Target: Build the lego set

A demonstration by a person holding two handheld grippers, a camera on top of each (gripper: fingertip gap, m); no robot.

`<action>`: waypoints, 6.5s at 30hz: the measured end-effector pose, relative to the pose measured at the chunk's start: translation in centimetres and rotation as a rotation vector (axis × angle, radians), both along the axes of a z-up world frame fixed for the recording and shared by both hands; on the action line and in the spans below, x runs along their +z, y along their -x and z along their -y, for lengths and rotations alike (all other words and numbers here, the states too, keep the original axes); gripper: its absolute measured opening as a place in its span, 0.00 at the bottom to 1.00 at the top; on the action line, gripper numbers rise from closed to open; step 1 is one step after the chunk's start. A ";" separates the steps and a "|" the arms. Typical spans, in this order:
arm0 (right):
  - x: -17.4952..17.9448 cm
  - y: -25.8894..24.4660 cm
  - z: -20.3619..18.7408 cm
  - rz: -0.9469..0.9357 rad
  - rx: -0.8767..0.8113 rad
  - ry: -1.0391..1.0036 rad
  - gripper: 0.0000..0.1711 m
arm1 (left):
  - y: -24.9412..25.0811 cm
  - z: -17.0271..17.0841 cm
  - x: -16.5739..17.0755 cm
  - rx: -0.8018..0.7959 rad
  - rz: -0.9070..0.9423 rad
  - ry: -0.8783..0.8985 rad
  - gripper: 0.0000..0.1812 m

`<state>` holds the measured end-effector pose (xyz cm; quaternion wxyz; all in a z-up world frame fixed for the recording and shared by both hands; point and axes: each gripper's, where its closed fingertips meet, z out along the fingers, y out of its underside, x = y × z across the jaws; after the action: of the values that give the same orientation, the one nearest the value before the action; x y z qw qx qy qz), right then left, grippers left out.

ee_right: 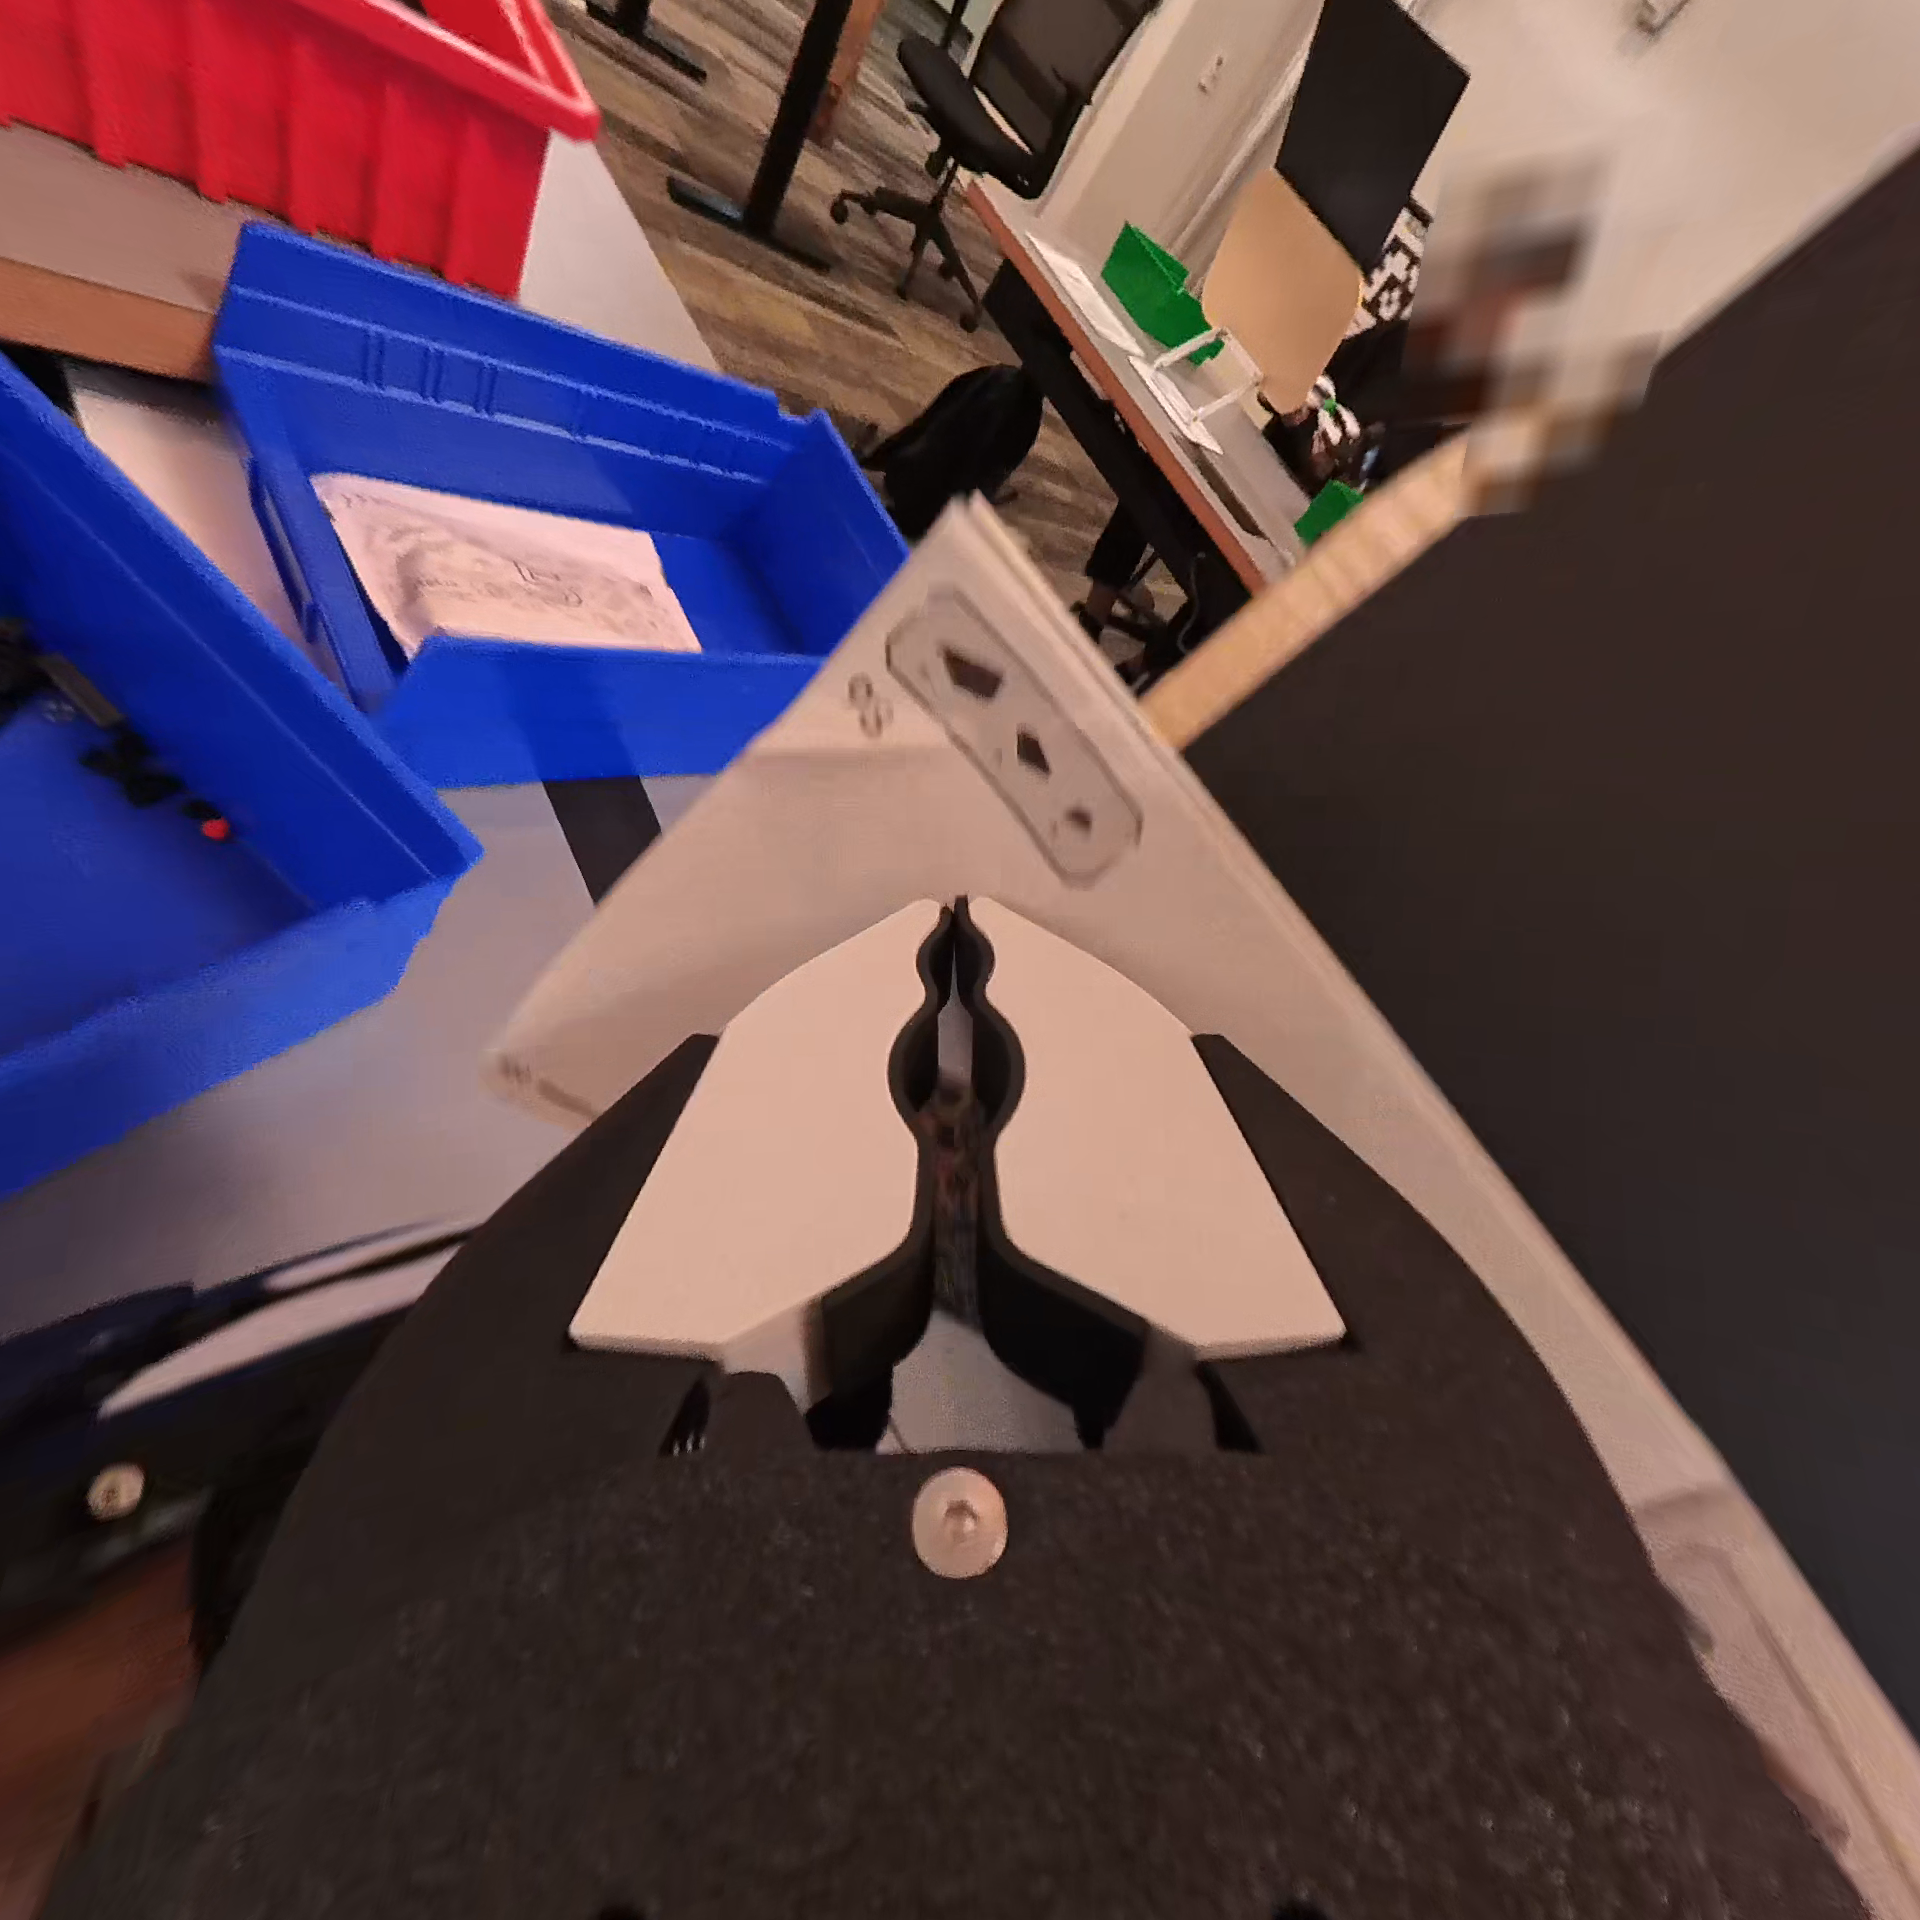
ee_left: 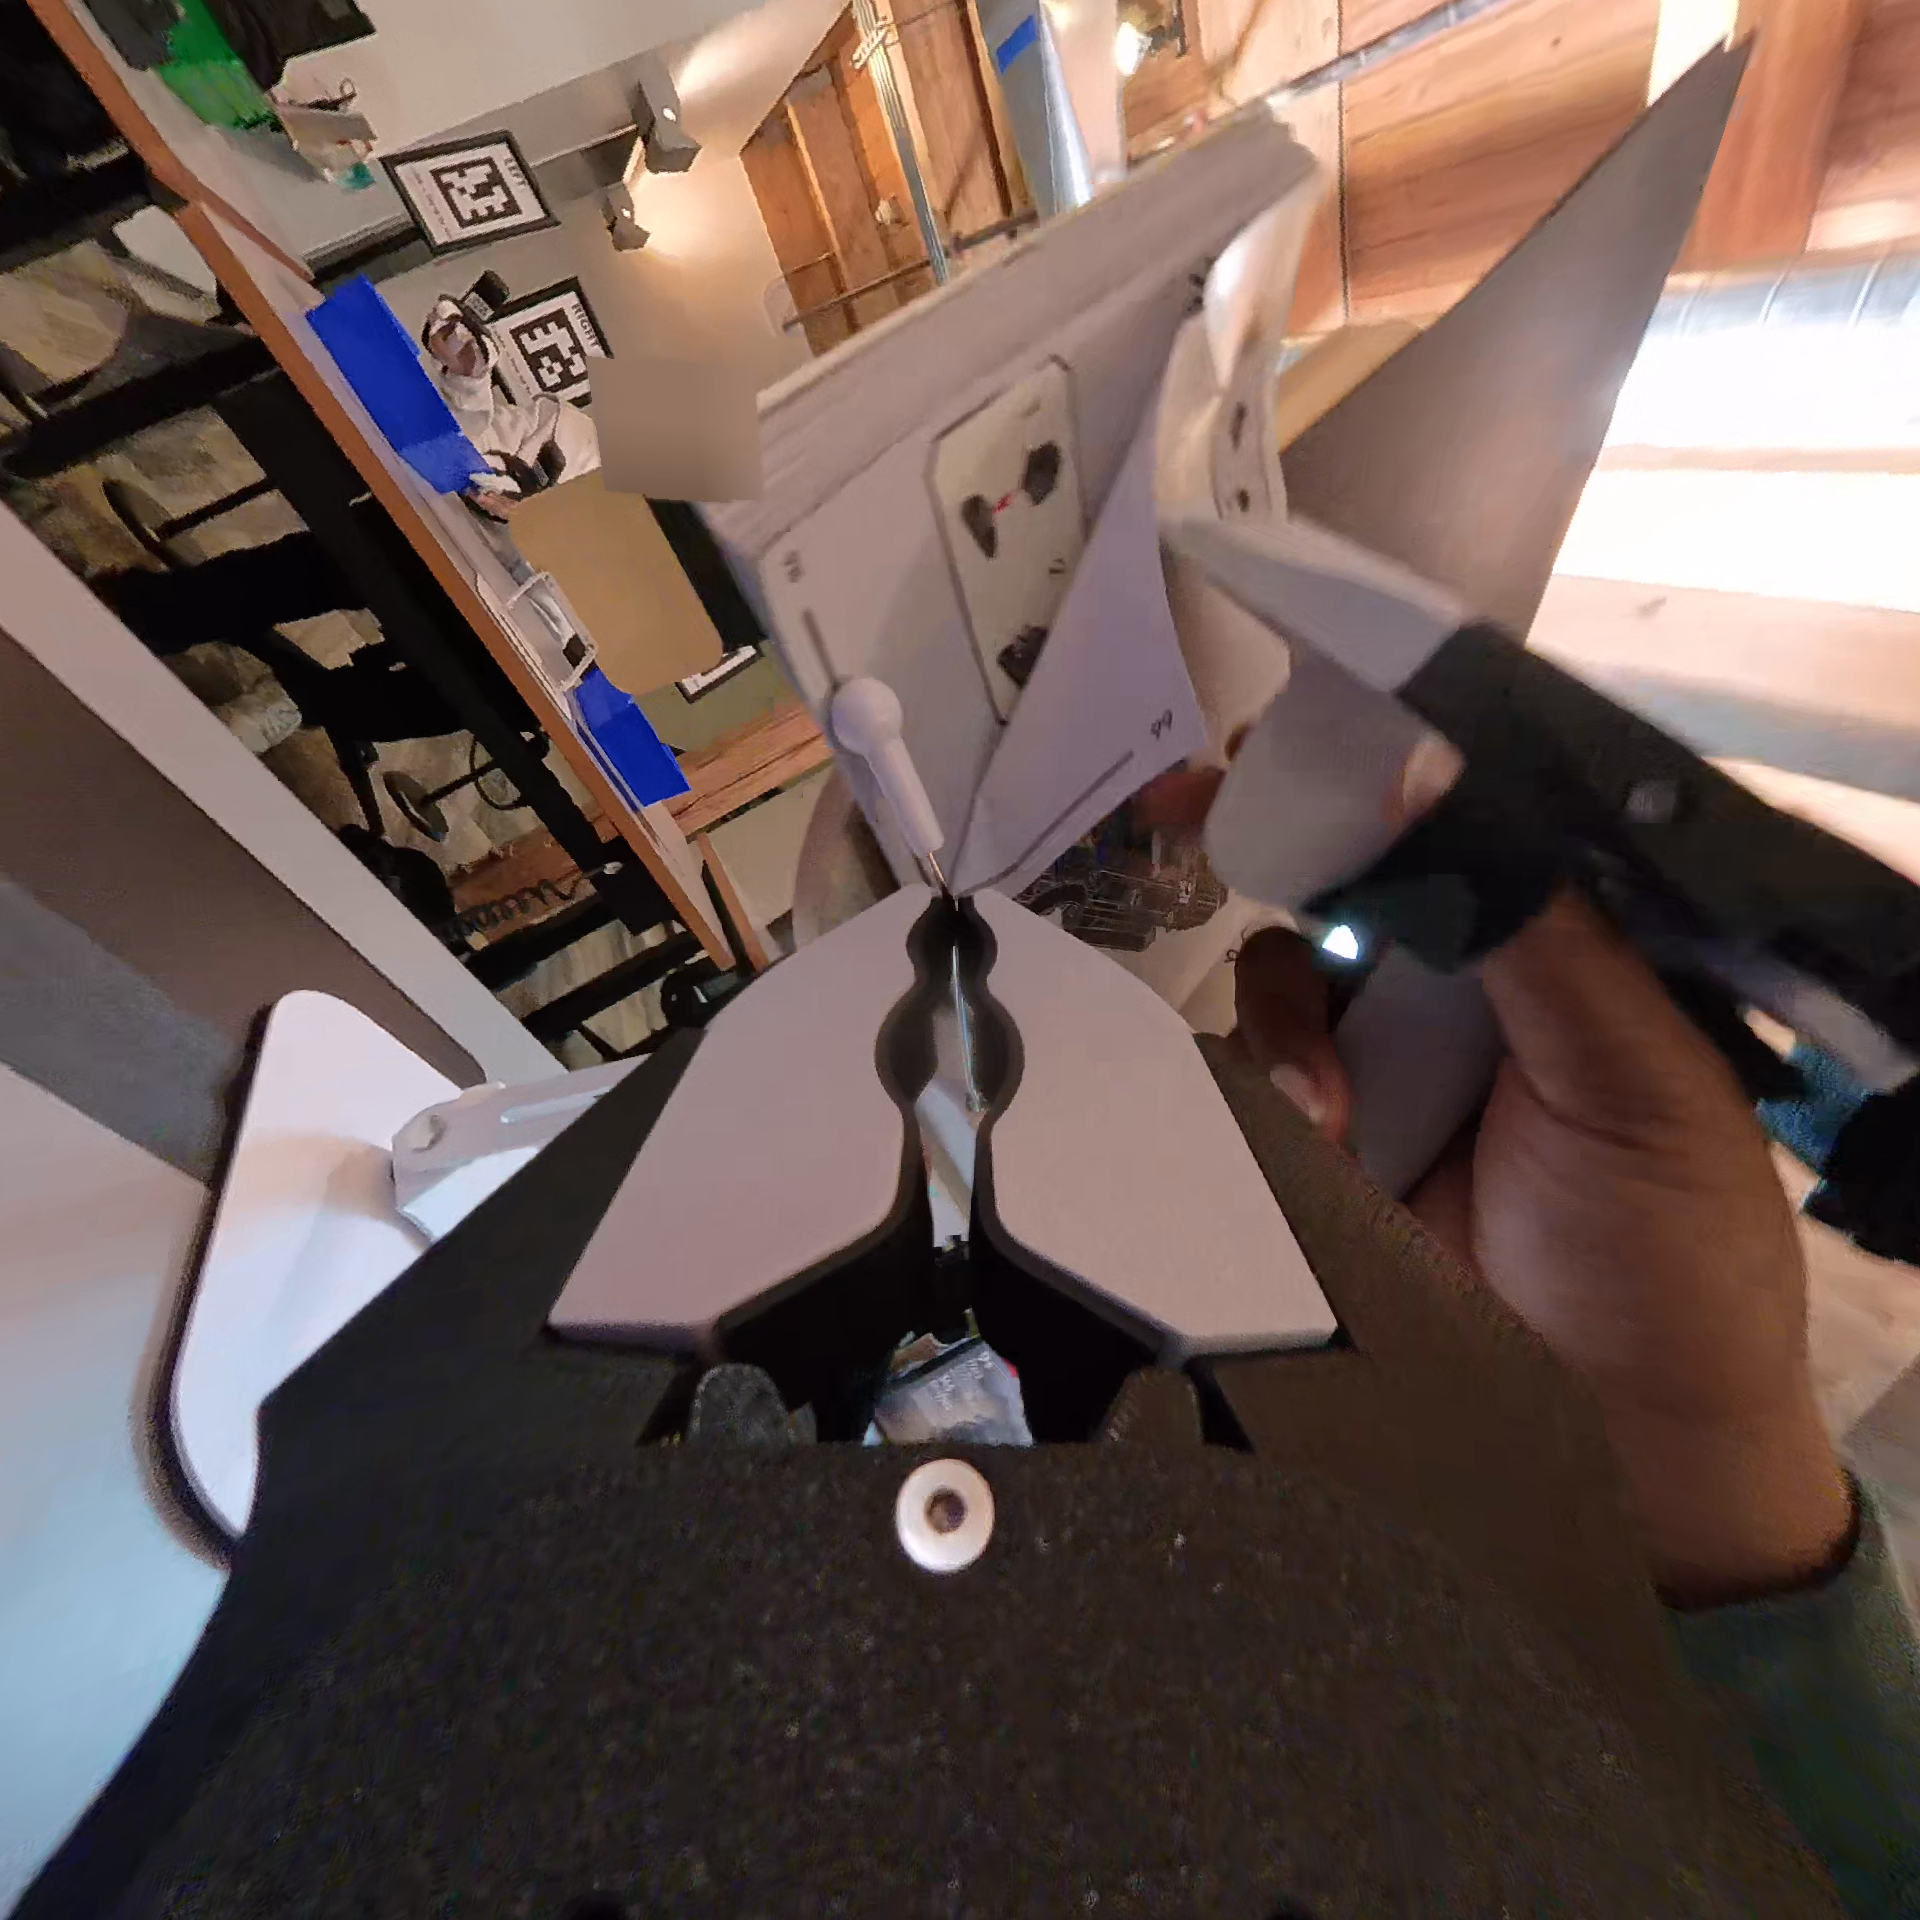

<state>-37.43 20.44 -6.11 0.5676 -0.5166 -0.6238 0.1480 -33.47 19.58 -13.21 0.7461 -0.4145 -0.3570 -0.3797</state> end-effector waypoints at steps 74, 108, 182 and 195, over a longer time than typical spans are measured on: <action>-5.4 -19.6 -13.1 -0.254 -0.220 0.376 0.00 | -7.8 -5.2 3.1 0.091 -1.781 0.805 0.02; -1.1 -27.7 -15.7 -0.456 -0.214 0.460 0.28 | -5.7 -5.3 2.5 0.180 -2.121 0.789 0.02; -1.5 -22.8 -14.9 -0.230 0.014 0.471 0.01 | -8.9 -5.5 0.2 0.227 -2.382 0.785 0.02; -1.1 -25.1 -19.5 -0.269 -0.158 0.439 0.15 | -8.9 -5.2 0.1 0.217 -2.362 0.784 0.01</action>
<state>-12.31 39.92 -7.26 0.5297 -0.6501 -0.4534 0.3021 -24.59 24.80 -13.15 0.4639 -0.6644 0.4090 0.4196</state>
